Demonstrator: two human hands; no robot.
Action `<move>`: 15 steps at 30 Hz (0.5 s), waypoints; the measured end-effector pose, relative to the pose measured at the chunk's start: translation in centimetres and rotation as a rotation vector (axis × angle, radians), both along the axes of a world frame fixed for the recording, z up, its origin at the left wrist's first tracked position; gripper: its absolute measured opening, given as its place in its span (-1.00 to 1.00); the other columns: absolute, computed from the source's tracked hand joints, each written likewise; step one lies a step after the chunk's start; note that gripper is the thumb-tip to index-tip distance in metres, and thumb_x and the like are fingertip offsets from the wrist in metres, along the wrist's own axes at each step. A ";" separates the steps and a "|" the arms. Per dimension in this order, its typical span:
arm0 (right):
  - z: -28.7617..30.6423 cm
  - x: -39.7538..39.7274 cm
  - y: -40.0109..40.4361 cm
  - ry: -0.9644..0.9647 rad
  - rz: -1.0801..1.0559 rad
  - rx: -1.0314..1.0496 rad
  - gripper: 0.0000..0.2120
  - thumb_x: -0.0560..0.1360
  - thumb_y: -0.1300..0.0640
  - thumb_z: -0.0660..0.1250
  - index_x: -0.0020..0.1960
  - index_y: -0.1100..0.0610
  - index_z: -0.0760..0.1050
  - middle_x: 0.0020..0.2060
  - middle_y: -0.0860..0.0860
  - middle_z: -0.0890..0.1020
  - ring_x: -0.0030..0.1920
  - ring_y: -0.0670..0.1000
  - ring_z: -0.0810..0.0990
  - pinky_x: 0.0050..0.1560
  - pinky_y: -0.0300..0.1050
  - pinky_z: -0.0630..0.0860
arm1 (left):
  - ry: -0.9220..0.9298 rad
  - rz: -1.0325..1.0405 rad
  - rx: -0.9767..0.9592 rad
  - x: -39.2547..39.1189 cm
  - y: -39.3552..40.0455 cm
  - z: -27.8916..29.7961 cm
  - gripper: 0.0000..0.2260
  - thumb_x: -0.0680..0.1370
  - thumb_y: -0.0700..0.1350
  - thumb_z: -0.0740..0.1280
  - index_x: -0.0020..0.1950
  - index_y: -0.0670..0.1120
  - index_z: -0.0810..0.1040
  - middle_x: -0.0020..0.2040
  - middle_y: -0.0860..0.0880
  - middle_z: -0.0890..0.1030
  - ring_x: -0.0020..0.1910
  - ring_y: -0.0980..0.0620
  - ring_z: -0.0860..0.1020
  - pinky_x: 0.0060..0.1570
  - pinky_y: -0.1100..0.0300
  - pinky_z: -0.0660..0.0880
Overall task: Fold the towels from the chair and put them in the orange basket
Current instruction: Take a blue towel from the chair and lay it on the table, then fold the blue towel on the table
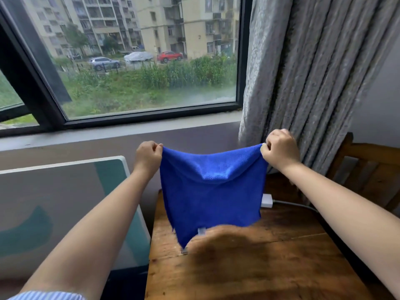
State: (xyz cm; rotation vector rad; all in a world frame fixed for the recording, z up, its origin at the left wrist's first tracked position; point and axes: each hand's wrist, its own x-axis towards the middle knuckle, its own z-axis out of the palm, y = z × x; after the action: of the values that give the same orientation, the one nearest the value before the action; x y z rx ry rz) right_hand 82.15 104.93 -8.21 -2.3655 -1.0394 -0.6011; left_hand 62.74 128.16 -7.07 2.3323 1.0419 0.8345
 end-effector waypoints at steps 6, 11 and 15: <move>-2.6 -1.7 -2.1 0.314 0.150 -0.344 -0.76 0.34 0.16 0.34 -0.45 0.27 0.53 0.03 0.14 0.63 0.16 0.15 0.47 0.03 -0.16 0.34 | 0.367 -0.351 -0.209 -1.1 -2.2 -2.6 -0.69 0.58 -0.19 0.21 -0.38 -0.12 0.39 -0.33 -0.09 0.42 -0.28 -0.01 0.37 -0.33 0.16 0.26; -9.2 -4.7 -6.4 0.553 0.107 -1.178 -0.69 0.37 0.16 0.31 -0.49 0.08 0.31 -0.39 0.05 0.47 -0.31 0.00 0.43 -0.36 -0.23 0.30 | 0.955 -0.490 -0.489 -4.3 -4.9 -10.8 -0.78 0.57 -0.19 0.22 -0.27 -0.13 0.47 -0.37 0.00 0.39 -0.40 0.11 0.35 -0.38 0.29 0.33; -14.7 -7.6 -8.9 0.725 0.117 -1.697 -0.73 0.46 0.16 0.29 -0.39 0.09 0.35 -0.44 0.00 0.46 -0.38 0.00 0.39 -0.49 -0.29 0.27 | 1.402 -0.595 -0.757 -7.2 -8.0 -18.8 -0.79 0.60 -0.18 0.19 0.14 -0.26 0.50 -0.03 -0.17 0.57 -0.06 -0.06 0.55 -0.17 0.14 0.46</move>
State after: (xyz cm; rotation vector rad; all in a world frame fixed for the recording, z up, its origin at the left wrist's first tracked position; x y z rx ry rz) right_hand 74.59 95.99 -22.95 -3.1031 -1.4858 1.7813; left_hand 55.53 120.12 -25.86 2.0660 0.7187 -1.3685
